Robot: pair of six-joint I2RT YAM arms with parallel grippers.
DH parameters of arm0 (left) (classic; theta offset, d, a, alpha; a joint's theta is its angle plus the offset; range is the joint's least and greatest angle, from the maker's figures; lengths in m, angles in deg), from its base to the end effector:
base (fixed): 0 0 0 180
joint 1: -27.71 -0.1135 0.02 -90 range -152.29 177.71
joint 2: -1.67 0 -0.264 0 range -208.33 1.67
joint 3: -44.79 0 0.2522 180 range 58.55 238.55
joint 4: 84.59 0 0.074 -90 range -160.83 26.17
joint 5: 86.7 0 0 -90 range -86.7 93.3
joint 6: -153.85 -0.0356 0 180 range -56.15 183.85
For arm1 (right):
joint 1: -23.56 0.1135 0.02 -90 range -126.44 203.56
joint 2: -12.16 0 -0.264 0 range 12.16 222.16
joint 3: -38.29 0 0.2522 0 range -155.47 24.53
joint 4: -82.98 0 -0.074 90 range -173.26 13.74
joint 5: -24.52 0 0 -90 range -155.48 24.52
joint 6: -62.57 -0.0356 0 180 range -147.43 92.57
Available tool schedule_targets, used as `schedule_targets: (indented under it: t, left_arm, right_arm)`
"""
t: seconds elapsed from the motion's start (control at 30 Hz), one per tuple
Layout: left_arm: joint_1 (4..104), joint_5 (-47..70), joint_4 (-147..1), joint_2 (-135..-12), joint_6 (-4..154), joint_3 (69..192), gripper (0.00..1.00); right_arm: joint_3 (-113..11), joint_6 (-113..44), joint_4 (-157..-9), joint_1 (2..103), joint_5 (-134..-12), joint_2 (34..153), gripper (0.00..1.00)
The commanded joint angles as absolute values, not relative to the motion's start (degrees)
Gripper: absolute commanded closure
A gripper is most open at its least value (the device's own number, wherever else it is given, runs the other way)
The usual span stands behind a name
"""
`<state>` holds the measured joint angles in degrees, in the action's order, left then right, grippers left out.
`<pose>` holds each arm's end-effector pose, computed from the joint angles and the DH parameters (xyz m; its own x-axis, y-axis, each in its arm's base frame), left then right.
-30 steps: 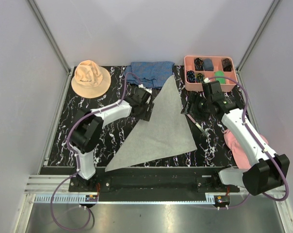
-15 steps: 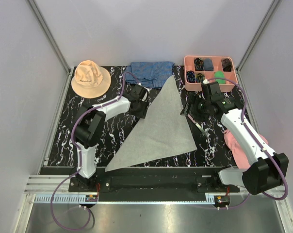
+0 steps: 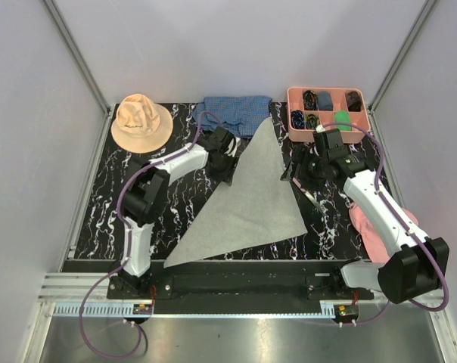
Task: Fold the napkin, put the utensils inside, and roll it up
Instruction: Fold the napkin
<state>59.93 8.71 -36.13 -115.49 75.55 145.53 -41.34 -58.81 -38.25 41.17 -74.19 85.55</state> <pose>0.3610 -0.2315 0.1780 -0.8646 0.3062 -0.3984 0.3976 0.9017 -0.1697 0.2478 0.0843 0.3072 -0.8473 0.2711 -0.4568 0.0636 0.9056 0.4194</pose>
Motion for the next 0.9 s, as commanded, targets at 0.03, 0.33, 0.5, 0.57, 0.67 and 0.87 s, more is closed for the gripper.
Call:
schedule_targets:
  t: [0.03,0.33,0.5,0.57,0.67,0.87]
  left_arm:
    - [59.7,11.6,-28.0,-117.9,73.2,151.4,0.51]
    - [59.8,7.3,-27.9,-115.9,76.4,148.1,0.57]
    - [59.9,6.1,-27.9,-114.2,78.2,145.4,0.58]
    - [59.8,6.9,-27.3,-114.2,78.0,145.3,0.6]
    - [59.8,8.4,-26.2,-114.6,76.9,145.2,0.63]
    - [59.4,6.2,-26.4,-112.7,77.6,144.1,1.0]
  right_arm:
    - [-41.5,-59.1,-39.7,41.0,-75.9,84.1,0.22]
    - [-41.4,-59.3,-39.9,41.0,-76.4,83.4,0.22]
    - [-41.5,-59.7,-40.4,41.0,-77.3,83.1,0.21]
    - [-41.7,-59.9,-40.5,41.0,-77.3,82.8,0.21]
    - [-41.7,-59.9,-40.5,41.0,-77.4,82.7,0.22]
    - [-40.6,-60.1,-40.5,41.1,-77.5,81.7,0.22]
